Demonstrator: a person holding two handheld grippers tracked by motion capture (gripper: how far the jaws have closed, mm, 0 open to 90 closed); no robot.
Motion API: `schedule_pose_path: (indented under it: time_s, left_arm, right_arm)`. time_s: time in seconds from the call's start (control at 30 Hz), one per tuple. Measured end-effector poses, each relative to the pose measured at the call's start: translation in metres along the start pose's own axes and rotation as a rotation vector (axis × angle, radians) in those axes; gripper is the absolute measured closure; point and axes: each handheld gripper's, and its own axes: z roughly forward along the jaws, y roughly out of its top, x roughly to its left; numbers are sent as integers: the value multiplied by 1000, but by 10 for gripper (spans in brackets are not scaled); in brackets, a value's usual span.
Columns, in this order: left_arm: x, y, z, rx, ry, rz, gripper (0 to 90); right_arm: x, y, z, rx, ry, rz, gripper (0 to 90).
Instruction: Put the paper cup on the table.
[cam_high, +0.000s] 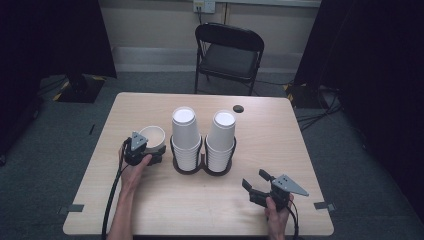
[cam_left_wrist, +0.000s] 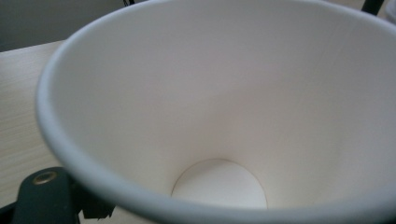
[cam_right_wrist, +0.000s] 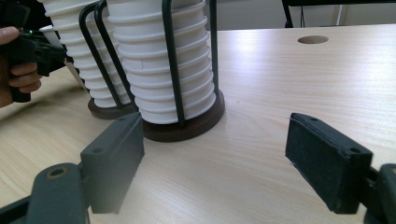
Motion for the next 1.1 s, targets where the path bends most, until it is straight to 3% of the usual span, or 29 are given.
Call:
schedule_pose_path:
  time_s: [0.17,0.27,0.4,0.5,0.73,0.87,0.97,1.1]
  left_arm:
    - [2,-5,-3,-2,-1,-22,151]
    - [2,-8,-3,28,4,-14,155]
    - [2,-12,-2,72,-1,-38,156]
    - [1,-12,-4,102,3,-27,155]
    - [-2,-16,-11,84,15,-24,156]
    - [0,-18,-15,70,26,-57,154]
    - [-1,-19,-22,64,46,-52,156]
    - [-2,-24,-30,49,41,-71,156]
  right_arm:
    - [0,0,0,0,4,-6,195]
    - [0,0,0,5,5,0,195]
    - [0,0,0,5,6,0,195]
    - [-1,0,1,5,6,2,195]
    - [-1,0,1,5,5,3,195]
    - [-1,0,1,4,5,1,195]
    - [-1,0,1,3,4,1,195]
    - [-1,0,0,3,3,1,195]
